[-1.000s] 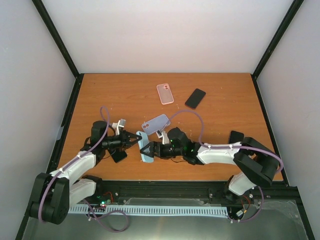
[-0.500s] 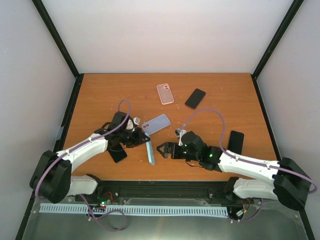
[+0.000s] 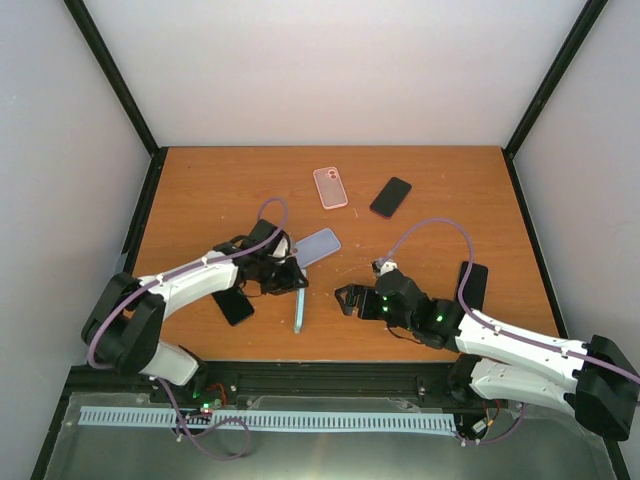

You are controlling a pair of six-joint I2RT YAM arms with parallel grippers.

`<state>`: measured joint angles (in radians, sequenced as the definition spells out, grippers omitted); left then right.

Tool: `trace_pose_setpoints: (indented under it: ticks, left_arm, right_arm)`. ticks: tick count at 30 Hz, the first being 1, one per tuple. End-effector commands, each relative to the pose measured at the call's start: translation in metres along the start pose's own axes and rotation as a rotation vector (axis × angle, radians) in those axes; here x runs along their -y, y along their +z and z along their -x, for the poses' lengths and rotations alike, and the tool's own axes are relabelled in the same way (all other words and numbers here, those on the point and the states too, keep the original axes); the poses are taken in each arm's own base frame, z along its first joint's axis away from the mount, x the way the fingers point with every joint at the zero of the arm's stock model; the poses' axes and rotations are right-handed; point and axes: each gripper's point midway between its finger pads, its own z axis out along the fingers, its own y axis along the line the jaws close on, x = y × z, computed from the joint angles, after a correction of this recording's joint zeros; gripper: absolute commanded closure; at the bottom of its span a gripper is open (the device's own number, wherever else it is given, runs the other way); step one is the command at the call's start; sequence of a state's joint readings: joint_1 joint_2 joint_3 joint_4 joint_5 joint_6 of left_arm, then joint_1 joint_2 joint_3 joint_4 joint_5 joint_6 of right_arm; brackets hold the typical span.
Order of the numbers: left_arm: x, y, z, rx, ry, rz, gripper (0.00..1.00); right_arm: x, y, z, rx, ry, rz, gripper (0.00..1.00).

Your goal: Put the phone into the phone case

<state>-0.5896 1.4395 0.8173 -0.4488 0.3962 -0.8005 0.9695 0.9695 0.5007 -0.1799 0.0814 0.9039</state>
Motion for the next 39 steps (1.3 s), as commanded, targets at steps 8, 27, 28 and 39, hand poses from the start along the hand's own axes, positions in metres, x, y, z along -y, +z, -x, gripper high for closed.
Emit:
trace_pose_setpoints:
  ticks: [8,27,28,39]
  left_arm:
    - [0.034,-0.002,0.009,0.018,0.059,-0.119,0.35]
    - [-0.123,-0.082,0.026,0.318,-0.436,0.529,0.01]
    - [-0.128,-0.081,0.022,0.309,-0.450,0.538,0.01]
    - [-0.160,-0.068,0.012,0.259,-0.541,0.535,0.03]
  right_arm:
    - [0.019,-0.005,0.005,0.042,-0.015,-0.080,0.00]
    - [0.018,-0.004,0.004,0.038,-0.038,-0.075,0.00]
    - [0.018,-0.003,0.004,0.036,-0.038,-0.074,0.00]
    - [0.023,-0.009,0.008,0.058,-0.049,-0.095,0.00]
